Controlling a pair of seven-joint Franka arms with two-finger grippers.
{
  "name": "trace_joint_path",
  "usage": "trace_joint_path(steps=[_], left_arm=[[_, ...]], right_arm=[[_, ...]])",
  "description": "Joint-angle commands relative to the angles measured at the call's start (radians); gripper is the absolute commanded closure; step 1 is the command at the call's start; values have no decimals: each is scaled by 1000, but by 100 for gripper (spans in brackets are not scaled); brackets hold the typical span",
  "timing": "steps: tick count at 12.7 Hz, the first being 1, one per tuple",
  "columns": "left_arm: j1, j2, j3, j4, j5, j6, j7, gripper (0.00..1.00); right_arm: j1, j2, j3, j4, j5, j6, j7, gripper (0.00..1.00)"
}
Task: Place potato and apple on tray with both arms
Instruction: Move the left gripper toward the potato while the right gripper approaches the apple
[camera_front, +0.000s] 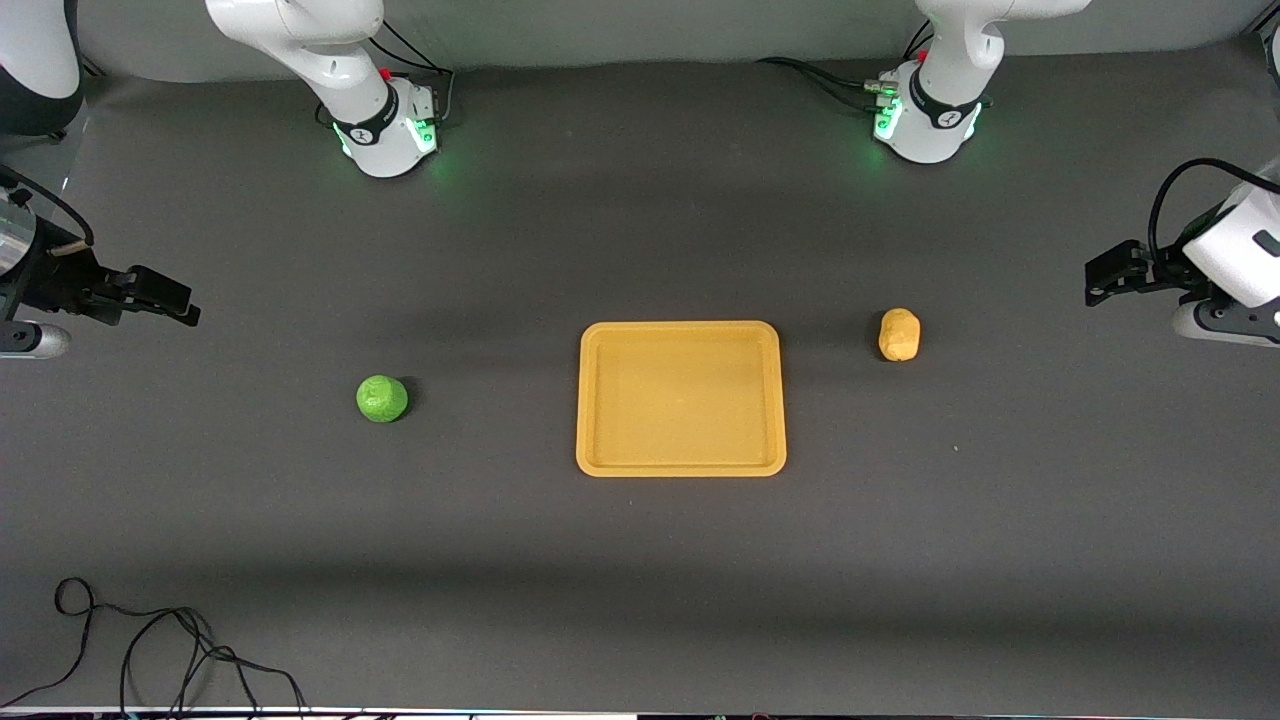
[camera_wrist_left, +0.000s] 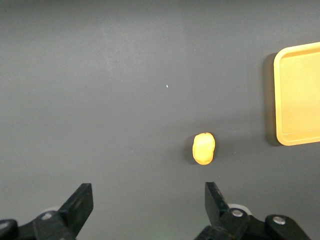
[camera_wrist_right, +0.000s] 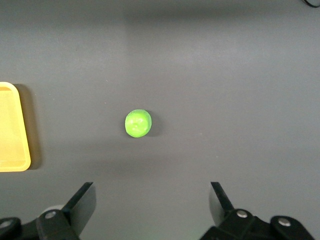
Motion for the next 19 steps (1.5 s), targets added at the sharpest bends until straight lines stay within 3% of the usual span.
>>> trace_joint_path(steps=[1, 11, 13, 19], left_arm=[[0, -7, 0, -6, 12, -6, -4, 1], [2, -4, 0, -14, 9, -9, -6, 1], [2, -5, 0, -61, 0, 13, -6, 1], [-35, 31, -9, -294, -34, 250, -14, 1]], right_arm=[[2, -1, -4, 13, -12, -36, -21, 0], [2, 4, -6, 7, -12, -19, -27, 0], [1, 2, -9, 5, -9, -12, -108, 0], [7, -7, -7, -31, -3, 23, -101, 0]])
